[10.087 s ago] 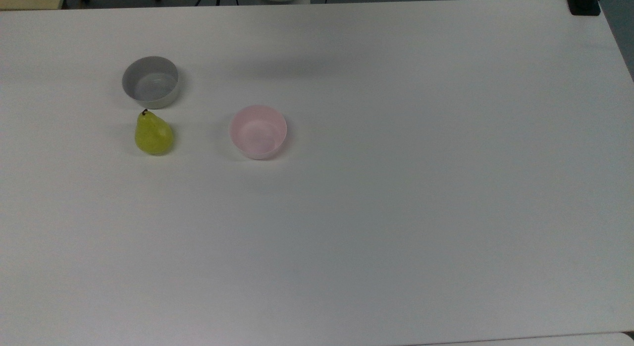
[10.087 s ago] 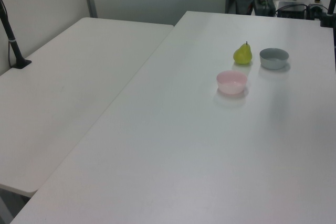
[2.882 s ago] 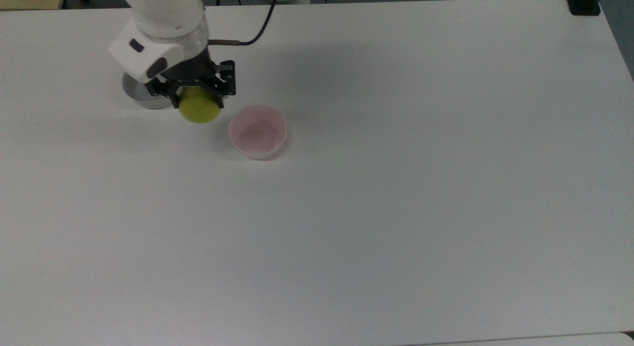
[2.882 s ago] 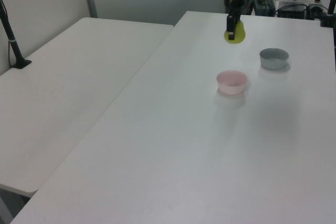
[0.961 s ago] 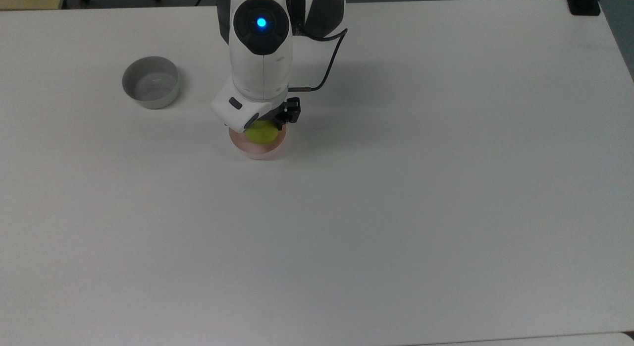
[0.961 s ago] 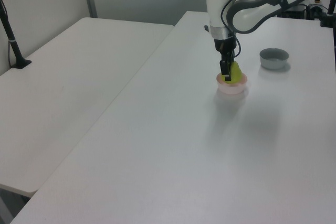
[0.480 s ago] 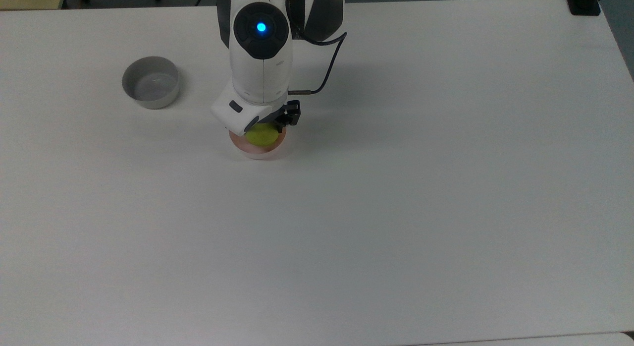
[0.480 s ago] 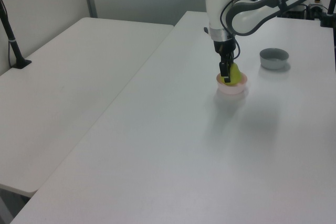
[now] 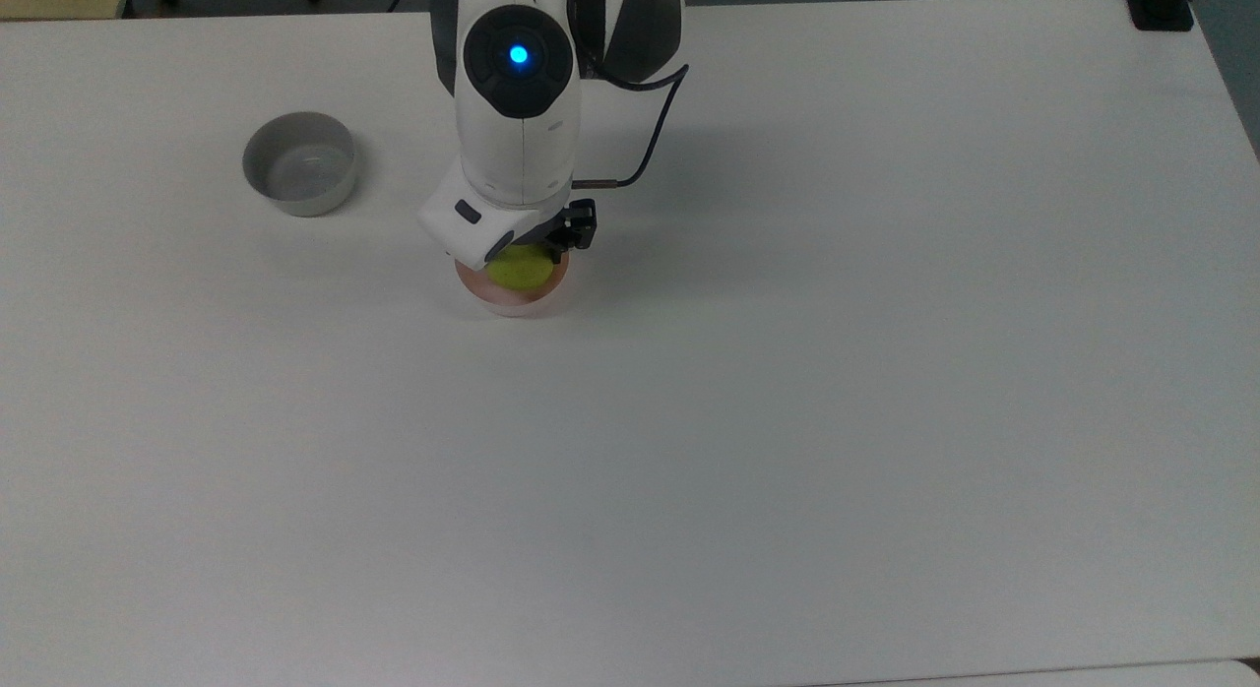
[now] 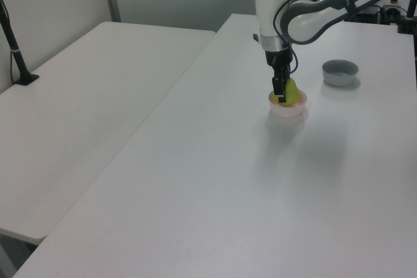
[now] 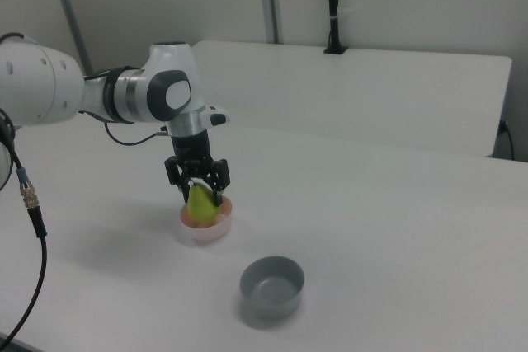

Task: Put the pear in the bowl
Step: 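Lower the pear into the pink bowl, then open the gripper and raise it away from the pear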

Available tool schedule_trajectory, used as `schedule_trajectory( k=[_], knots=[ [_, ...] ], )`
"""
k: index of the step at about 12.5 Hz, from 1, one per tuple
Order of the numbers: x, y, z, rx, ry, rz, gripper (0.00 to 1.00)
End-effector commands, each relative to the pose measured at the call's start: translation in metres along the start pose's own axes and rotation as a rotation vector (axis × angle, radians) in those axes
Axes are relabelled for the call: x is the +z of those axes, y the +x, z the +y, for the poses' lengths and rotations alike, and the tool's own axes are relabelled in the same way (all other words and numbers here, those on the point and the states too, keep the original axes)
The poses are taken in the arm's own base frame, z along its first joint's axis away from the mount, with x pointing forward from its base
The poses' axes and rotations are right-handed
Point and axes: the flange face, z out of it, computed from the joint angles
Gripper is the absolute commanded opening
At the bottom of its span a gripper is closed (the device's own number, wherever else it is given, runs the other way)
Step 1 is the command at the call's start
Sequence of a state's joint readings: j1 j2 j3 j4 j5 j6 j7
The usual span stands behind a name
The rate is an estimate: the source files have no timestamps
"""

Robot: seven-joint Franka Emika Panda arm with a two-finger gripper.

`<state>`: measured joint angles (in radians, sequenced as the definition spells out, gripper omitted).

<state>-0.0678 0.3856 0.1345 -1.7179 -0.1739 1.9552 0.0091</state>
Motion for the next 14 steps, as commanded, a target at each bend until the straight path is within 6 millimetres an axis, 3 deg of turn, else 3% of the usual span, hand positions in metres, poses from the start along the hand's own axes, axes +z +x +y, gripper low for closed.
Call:
schedule_trajectory(
  k=[1,8,10,14],
  knots=[
    [-0.001,-0.001,0.001,0.002,-0.021,0.026,0.96],
    [-0.012,-0.001,0.003,0.007,-0.024,0.038,0.99],
    [-0.045,0.000,0.007,0.023,-0.025,0.066,1.00],
    [-0.124,-0.023,0.004,0.057,-0.037,0.093,1.00]
  ],
)
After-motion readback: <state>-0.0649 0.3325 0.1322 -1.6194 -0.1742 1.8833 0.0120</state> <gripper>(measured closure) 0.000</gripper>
